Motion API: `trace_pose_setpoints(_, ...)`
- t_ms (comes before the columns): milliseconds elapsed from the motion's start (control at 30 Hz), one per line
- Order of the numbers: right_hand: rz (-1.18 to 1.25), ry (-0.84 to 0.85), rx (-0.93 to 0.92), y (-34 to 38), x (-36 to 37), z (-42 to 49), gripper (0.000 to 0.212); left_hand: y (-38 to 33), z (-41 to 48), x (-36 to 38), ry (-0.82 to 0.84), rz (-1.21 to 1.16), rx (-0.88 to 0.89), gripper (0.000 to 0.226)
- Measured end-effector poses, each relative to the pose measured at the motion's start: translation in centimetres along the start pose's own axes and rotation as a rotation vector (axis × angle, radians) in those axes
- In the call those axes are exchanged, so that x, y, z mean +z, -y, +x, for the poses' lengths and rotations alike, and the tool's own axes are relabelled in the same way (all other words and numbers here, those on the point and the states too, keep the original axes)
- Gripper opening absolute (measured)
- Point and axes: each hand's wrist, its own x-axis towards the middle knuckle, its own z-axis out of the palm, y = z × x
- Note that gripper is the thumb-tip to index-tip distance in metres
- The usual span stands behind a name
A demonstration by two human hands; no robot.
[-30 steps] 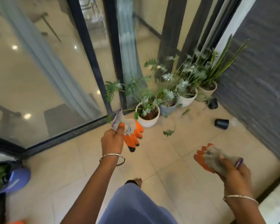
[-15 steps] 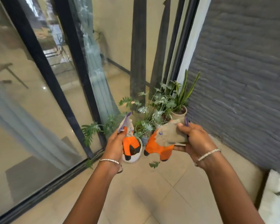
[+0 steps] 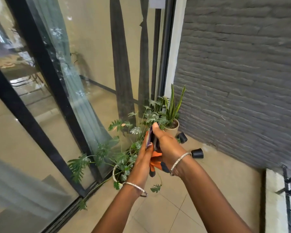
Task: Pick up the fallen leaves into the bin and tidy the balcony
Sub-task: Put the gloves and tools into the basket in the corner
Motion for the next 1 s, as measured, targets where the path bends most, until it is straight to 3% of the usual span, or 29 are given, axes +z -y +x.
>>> trace_pose_setpoints(200,0.147,0.083,0.121,-0.4,-0.8,-0.3,0.070,-0.5,0.3,0.1,-0.072,-0.003,-0.063,0.038)
trace_pose_setpoints(300,0.225,0.074,0.071,-0.1,-2.1,-0.3,0.065,-0.3,0.7,0.5,0.006,-0.011,-0.053,0.040)
trace_pose_setpoints(400,0.258,0.049,0.037,0.3,-2.8,-0.7,0.058,-0.1,1.0,1.0,0.040,0.145,0.001,0.069)
trace_pose_setpoints(500,0.272,-0.029,0.008,0.2,-3.0,-0.5,0.063,-0.8,0.9,2.0,0.065,0.257,0.088,0.059)
trace_pose_setpoints(633,0.329,-0.053,0.011,0.6,-3.8,-1.0,0.075,-1.2,1.1,2.6,0.215,0.318,0.230,0.063)
trace_pose_setpoints(767,0.430,0.069,-0.052,1.6,-5.2,-1.9,0.087,-2.1,2.0,2.8,0.408,0.397,0.307,0.074)
trace_pose_setpoints(867,0.438,0.164,-0.049,2.4,-6.8,-3.0,0.097,-2.8,2.6,3.4,0.425,0.360,0.283,0.055)
trace_pose_setpoints(1000,0.330,0.221,-0.041,3.1,-9.5,-4.8,0.091,-4.6,2.8,5.2,0.232,0.066,0.102,0.027)
